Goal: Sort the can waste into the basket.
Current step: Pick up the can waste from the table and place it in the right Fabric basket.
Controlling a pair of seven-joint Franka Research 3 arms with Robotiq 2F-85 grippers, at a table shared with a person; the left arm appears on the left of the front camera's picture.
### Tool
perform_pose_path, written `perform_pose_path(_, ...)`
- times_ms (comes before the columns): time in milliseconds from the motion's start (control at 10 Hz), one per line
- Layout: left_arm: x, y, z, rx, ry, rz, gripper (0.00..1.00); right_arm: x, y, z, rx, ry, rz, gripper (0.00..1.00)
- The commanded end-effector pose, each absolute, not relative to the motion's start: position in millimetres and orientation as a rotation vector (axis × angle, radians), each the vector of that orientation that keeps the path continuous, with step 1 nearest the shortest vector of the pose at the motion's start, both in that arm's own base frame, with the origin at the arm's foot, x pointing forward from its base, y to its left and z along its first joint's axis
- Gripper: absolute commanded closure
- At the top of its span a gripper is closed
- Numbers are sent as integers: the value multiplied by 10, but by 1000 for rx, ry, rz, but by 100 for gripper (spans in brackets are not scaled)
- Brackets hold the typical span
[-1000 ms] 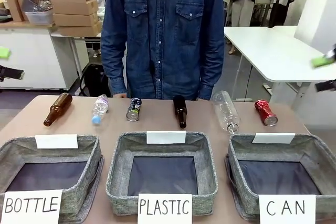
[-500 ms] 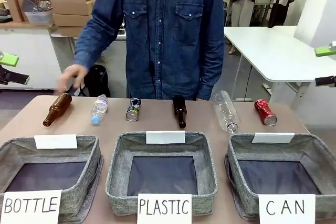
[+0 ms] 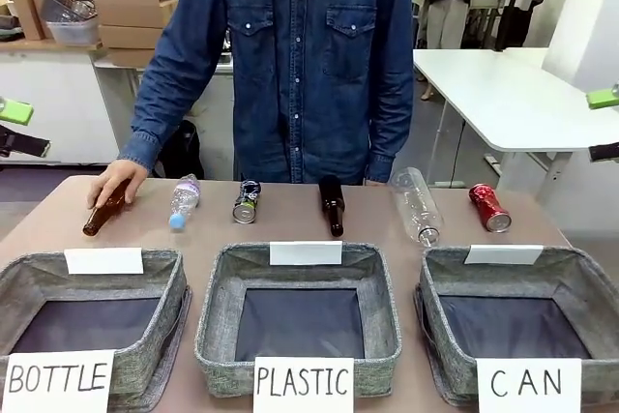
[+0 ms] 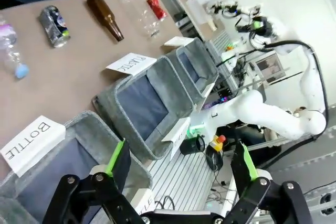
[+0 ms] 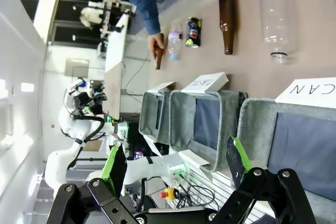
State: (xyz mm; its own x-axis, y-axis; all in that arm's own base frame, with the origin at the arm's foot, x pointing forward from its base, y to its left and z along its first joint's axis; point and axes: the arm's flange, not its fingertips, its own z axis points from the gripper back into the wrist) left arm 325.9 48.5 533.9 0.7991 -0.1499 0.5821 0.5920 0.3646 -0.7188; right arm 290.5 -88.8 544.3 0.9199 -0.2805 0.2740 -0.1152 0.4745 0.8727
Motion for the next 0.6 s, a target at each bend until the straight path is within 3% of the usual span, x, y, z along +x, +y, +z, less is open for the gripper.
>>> perform_pose_path(0, 3651, 313, 5462, -1034, -338, -532, 0, 2933, -897, 5456, 1079, -420, -75, 0)
perform_pose_path(200, 3660, 538, 5529, -1085, -333, -555, 0, 2933, -897, 5456, 1079, -420, -75, 0)
perform_pose_path(500, 2949, 1219, 5387, -1104, -479, -399, 0, 2933, -897, 5456, 1079, -420, -75, 0)
